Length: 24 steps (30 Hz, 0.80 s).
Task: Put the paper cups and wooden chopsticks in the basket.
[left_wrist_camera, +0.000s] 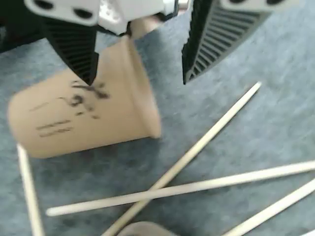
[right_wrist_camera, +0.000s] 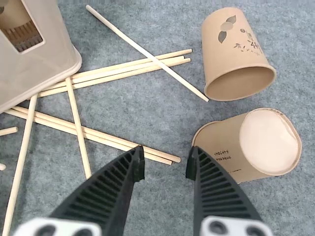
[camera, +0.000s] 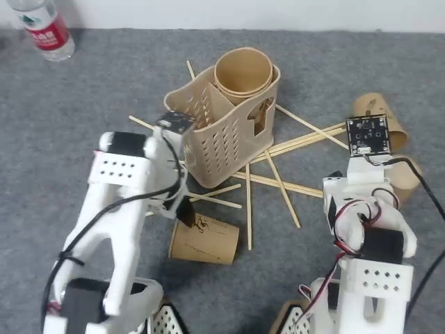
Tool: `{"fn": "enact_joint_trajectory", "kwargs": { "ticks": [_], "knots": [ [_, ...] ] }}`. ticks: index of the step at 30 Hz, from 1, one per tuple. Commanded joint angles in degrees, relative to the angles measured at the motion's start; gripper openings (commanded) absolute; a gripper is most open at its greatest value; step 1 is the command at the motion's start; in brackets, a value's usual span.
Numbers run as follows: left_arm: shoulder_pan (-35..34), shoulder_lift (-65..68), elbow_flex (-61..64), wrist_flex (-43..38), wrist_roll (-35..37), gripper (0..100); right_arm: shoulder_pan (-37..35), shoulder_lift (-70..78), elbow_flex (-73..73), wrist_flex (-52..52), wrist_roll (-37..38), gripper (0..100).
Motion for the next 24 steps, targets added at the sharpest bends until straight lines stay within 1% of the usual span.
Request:
{"fn": "enact_joint_trajectory", "kwargs": {
  "ticks": [1, 6, 10, 12, 16, 18, 21, 24],
  "knots": [
    [6.9, 0.5, -0.8, -0.5, -0.3, 26, 0.1, 0.5, 1.1, -3.6, -0.6, 14.4],
    [12.4, 0.5, -0.7, -0.6, -0.1, 26, 0.4, 0.5, 2.2, -4.7, -0.5, 14.4],
    [13.0, 0.6, -0.5, -0.4, -0.1, 26, 0.4, 0.5, 2.2, -4.8, -0.5, 14.4],
    [12.8, 0.6, -0.5, -0.4, -0.1, 23, 0.3, 0.5, 2.2, -4.9, -0.5, 14.4],
    [12.8, 0.7, 0.8, -0.6, -0.3, 11, 0.2, 0.5, 2.2, -4.9, -0.5, 14.4],
    [12.7, 0.4, 0.4, -0.6, -0.5, 7, 0.2, 0.5, 2.2, -4.9, -0.5, 14.4],
    [10.1, -0.6, -2.8, -0.3, -0.5, 11, 0.1, 0.5, 2.2, -4.9, -0.5, 14.4],
    [6.1, -3.6, -6.8, -0.3, -0.5, 19, 0.1, 0.5, 2.2, -4.8, -0.5, 14.4]
  ]
}}
